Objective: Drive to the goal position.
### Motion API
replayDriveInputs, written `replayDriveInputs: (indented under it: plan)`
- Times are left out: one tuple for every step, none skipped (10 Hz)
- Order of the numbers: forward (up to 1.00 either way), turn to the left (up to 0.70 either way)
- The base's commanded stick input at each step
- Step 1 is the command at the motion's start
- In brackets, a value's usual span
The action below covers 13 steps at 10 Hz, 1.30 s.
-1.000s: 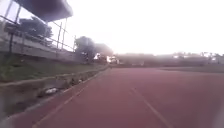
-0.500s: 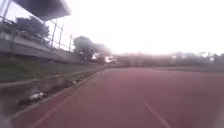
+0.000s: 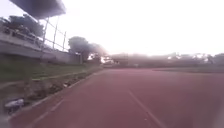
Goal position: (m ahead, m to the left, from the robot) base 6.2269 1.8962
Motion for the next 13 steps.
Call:
replayDriveInputs:
  plan:
    - [0.7, -0.19]
    - [0.7, 0.0]
    - [0.7, 0.0]
    - [0.7, -0.12]
    - [0.7, -0.31]
    - [0.7, -0.21]
    - [0.7, -0.02]
    - [0.7, 0.0]
    - [0.7, 0.0]
    - [0.7, 0.0]
    - [0.7, 0.0]
    - [0.7, 0.0]
    - [0.7, 0.0]
